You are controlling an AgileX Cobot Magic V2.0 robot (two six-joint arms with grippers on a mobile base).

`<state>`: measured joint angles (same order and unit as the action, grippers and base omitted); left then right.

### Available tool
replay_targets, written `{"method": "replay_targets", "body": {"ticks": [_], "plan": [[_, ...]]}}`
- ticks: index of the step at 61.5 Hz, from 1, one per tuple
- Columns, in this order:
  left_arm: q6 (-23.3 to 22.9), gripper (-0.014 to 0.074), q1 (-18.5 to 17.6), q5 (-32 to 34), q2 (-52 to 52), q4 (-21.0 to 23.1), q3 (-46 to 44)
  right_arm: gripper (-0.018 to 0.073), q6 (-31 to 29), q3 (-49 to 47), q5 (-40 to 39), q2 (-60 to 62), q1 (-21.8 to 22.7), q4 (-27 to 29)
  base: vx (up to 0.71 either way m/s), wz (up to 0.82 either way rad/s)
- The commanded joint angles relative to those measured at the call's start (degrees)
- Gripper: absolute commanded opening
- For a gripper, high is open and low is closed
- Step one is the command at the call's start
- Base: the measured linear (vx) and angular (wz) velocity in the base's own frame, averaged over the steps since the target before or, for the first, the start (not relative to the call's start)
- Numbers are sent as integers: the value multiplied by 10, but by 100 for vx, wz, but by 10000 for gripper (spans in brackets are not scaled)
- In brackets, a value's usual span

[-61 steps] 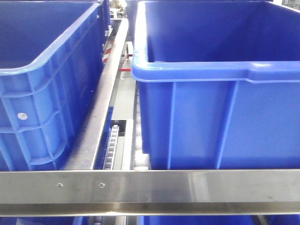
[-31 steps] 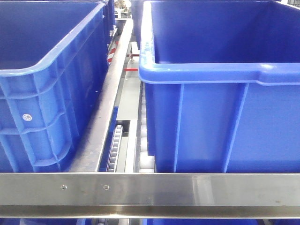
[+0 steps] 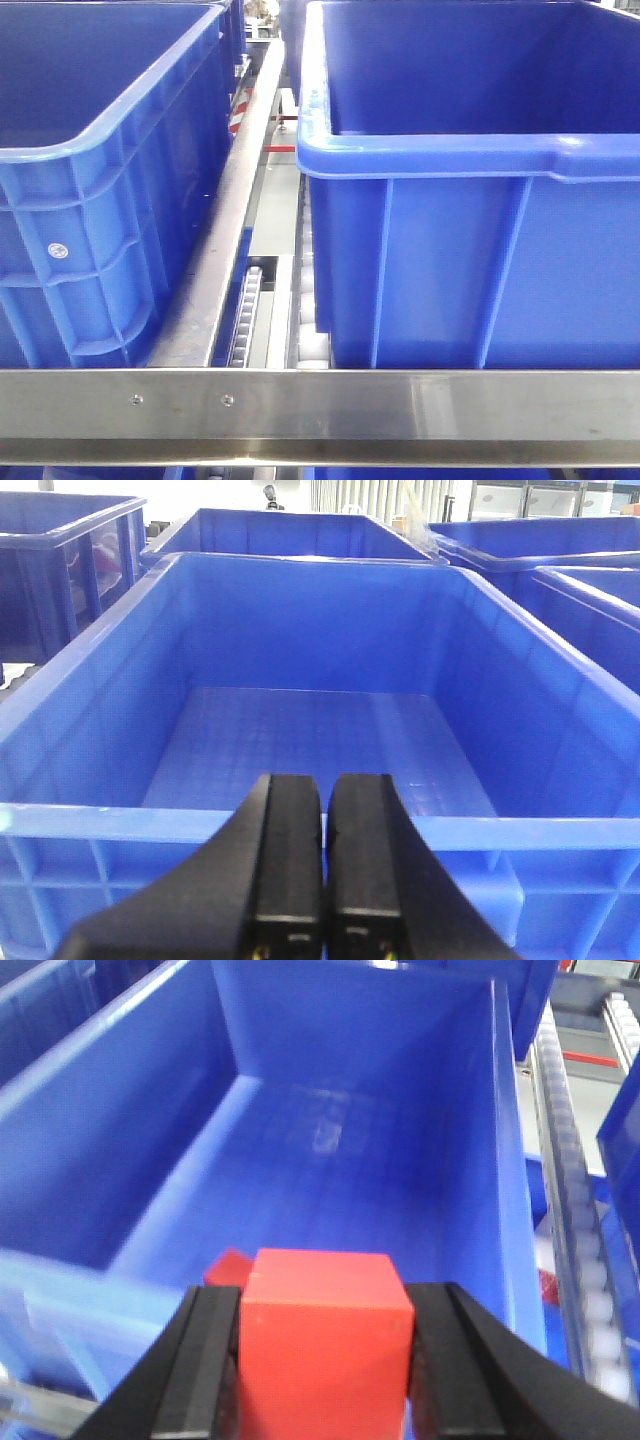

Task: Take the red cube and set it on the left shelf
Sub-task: 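Position the right gripper over the blue crate on the shelf, then lower the red cube into the blue crate and open the right gripper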

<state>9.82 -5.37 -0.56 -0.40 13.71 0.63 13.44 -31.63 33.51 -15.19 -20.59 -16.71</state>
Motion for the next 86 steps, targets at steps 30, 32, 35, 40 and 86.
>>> {"method": "replay_targets", "body": {"ticks": [30, 32, 35, 40, 86], "plan": [[0, 102, -4, 47, -7, 1, 14, 58, -22, -324, -37, -534, -2, -14, 0, 0], [0, 102, -4, 47, -7, 1, 14, 58, -22, -338, -37, -566, -2, -14, 0, 0], [0, 102, -4, 47, -7, 1, 14, 58, -22, -363, -36, -610, -2, -14, 0, 0], [0, 102, -4, 47, -7, 1, 14, 58, -22, -406, -28, -688, -2, -14, 0, 0], [0, 102, -4, 47, -7, 1, 14, 114, -26, -643, 161, -935, 0, -7, 0, 0]]}}
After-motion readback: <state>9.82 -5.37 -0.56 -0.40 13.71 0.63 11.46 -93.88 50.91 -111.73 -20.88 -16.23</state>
